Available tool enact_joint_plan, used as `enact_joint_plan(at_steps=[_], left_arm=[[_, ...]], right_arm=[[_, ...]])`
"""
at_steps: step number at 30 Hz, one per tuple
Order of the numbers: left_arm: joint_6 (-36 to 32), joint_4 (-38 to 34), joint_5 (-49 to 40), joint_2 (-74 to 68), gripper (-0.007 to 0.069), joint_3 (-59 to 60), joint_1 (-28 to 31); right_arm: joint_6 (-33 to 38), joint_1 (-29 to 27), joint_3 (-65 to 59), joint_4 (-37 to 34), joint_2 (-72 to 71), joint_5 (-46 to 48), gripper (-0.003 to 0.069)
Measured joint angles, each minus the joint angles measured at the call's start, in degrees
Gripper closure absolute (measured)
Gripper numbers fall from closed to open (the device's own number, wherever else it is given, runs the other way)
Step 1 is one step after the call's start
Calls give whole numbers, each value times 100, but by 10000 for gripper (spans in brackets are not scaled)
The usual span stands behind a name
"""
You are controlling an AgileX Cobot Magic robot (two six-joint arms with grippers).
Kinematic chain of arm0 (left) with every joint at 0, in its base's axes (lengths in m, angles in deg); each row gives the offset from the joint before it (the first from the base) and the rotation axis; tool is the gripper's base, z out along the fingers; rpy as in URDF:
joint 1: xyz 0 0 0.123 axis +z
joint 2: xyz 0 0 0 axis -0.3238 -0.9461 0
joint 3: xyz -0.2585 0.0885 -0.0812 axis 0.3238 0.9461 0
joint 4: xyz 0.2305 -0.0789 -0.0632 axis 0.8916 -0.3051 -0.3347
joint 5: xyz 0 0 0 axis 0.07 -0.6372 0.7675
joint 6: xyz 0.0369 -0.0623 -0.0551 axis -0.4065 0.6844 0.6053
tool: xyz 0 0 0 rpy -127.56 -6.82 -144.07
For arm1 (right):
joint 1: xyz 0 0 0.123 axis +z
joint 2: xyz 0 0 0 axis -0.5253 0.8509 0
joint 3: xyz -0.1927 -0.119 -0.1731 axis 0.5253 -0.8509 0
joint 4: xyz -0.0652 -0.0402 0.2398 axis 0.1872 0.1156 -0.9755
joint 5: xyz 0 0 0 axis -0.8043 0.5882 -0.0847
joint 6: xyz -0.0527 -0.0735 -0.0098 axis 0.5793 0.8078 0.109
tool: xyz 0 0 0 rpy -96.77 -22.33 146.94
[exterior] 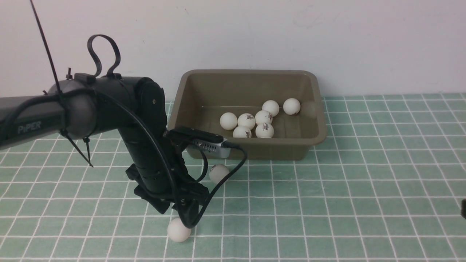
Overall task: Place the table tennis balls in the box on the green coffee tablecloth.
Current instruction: 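Reach for and grasp a ping pong ball on the table beside the basket, then drop the ball into the bin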
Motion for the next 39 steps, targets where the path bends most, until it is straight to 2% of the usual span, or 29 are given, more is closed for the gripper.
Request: enact_joint_plan(at_steps=[15, 18, 19, 24, 30, 39], left_arm=[[-6, 0, -92, -507, 151, 0, -11], [-6, 0, -154, -570, 218, 0, -11], [-6, 0, -204, -570, 270, 0, -11], [-76, 0, -646, -570, 272, -105, -11], [-381, 0, -981, -498, 272, -1075, -16], [-775, 17, -913, -492, 272, -2855, -16]], right_arm=[[-5, 0, 0, -1, 0, 0, 675], [-5, 0, 0, -1, 0, 0, 675], [-5, 0, 0, -1, 0, 0, 675], [-5, 0, 0, -1, 0, 0, 675], [-5, 0, 0, -1, 0, -92, 675], [-7, 0, -2, -1, 0, -99, 675]])
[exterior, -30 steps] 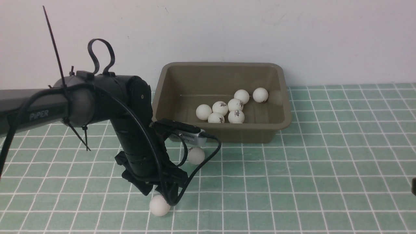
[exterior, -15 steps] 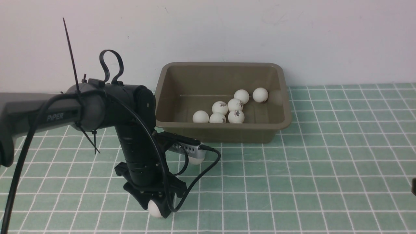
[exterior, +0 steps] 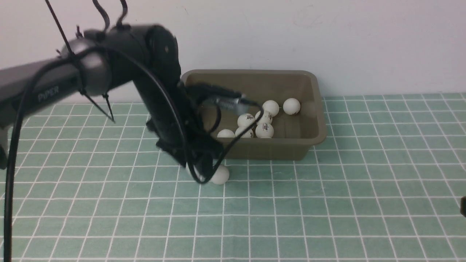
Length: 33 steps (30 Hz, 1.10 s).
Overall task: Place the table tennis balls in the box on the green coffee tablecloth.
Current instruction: 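Drop the ball into the bin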
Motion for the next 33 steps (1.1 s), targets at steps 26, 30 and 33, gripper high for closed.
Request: enact_joint_plan(at_steps=[26, 30, 33], left_arm=[[-27, 149, 2248, -559, 64, -213, 20], [299, 138, 1299, -278, 90, -215, 120], [348, 149, 560, -215, 94, -215, 155]], right_arm=[[-5, 0, 0, 0, 0, -11, 675], [-5, 0, 0, 0, 0, -11, 675], [-5, 0, -4, 0, 0, -11, 675]])
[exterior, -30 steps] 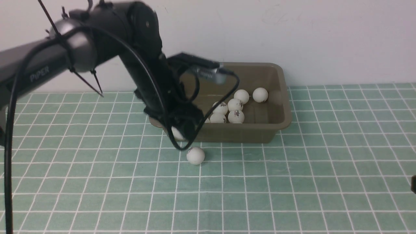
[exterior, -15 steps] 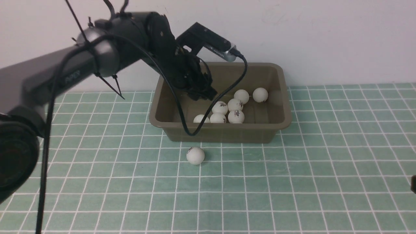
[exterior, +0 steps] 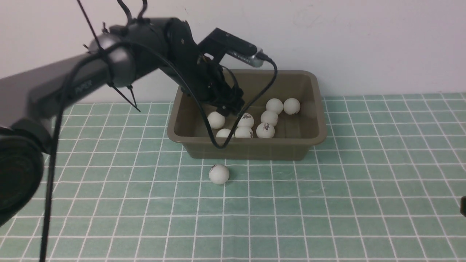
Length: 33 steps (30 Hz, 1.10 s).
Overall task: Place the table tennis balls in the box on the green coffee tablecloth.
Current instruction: 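Drop the ball into the bin, then reach for and grasp a ping pong ball on the table beside the basket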
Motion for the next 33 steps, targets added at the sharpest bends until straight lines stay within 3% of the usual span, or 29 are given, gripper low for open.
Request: enact_joint_plan(at_steps=[6, 12, 16, 18, 24, 33], left_arm=[[42, -287, -697, 182, 94, 139, 0], [-234, -881, -535, 918, 94, 1696, 0], [-276, -1149, 510, 1287, 94, 2948, 0], [-315, -1542, 1663, 1400, 94, 3492, -7], [-757, -1890, 3529, 1231, 94, 3680, -264], [-989, -1945, 4072, 593, 94, 3686, -383]], right_arm=[[0, 0, -7, -11, 0, 0, 675], [0, 0, -13, -21, 0, 18, 675], [0, 0, -13, -21, 0, 18, 675], [0, 0, -13, -21, 0, 18, 675], [0, 0, -13, -46, 0, 22, 675], [0, 0, -13, -95, 0, 12, 675]])
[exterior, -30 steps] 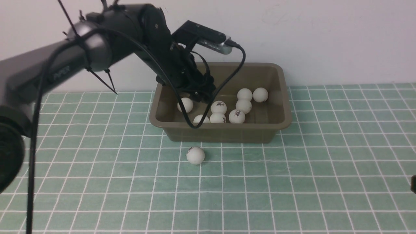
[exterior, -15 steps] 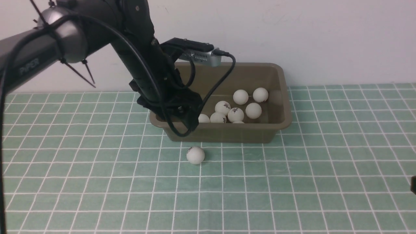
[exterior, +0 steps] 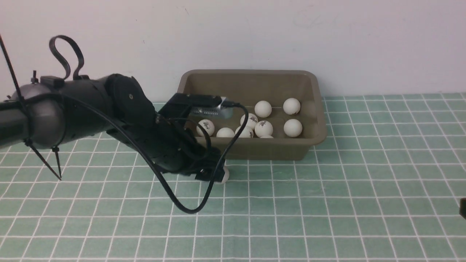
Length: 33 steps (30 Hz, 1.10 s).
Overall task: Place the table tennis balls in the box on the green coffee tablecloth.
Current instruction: 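Reach for and grasp a ping pong ball on the table beside the basket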
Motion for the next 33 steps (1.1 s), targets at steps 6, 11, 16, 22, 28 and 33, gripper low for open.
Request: enact_joint_plan(at_steps=[6, 11, 16, 22, 28, 33], left_arm=[[-116, -2, 287, -192, 94, 5, -2], [-226, -7, 448, -378, 94, -13, -2], [-355, -12, 553, -485, 94, -88, -21], [-378, -25, 557, -572, 95, -217, -123], [-354, -45, 557, -627, 175, -299, -178], [-314, -24, 370, -638, 272, -337, -178]], right_arm=[[0, 0, 0, -12, 0, -57, 675], [0, 0, 0, -12, 0, -188, 675], [0, 0, 0, -12, 0, -248, 675], [0, 0, 0, -12, 0, -277, 675], [0, 0, 0, -12, 0, -290, 675], [0, 0, 0, -12, 0, -290, 675]])
